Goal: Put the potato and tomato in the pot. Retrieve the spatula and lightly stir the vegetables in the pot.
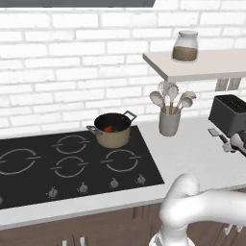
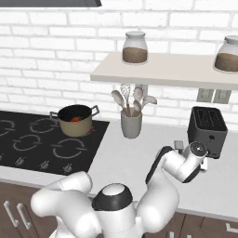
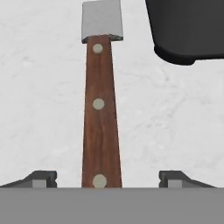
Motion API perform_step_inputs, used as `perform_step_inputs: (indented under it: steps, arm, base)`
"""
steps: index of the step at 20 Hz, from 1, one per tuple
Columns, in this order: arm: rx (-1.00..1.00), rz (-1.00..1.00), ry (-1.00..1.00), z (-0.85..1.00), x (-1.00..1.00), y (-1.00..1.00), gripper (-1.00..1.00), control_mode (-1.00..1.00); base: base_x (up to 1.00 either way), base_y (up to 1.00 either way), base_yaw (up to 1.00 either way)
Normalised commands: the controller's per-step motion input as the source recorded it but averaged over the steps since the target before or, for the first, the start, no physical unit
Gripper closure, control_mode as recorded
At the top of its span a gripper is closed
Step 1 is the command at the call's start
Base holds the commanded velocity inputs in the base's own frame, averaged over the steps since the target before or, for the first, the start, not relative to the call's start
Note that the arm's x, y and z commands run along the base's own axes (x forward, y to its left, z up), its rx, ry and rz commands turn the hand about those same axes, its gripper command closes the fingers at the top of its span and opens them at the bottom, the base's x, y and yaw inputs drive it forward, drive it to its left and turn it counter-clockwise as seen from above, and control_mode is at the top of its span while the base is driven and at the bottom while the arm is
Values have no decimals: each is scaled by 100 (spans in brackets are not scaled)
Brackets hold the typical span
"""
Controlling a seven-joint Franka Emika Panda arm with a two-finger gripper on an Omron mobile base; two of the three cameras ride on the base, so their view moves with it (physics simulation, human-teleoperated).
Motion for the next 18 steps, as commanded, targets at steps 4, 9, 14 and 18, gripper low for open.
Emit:
perform_step_inputs:
  steps: [4,9,14,18]
  arm:
    - [0,3,0,-25,38,0,100,-100]
    - [0,2,0,-35,8,0,100,-100]
    - [0,0,0,-25,-15,0,100,-100]
    - [0,0,0,11,-35,35,100,-100]
  base:
    - [0,0,0]
    - [0,0,0]
    - [0,0,0]
    - [0,0,0]
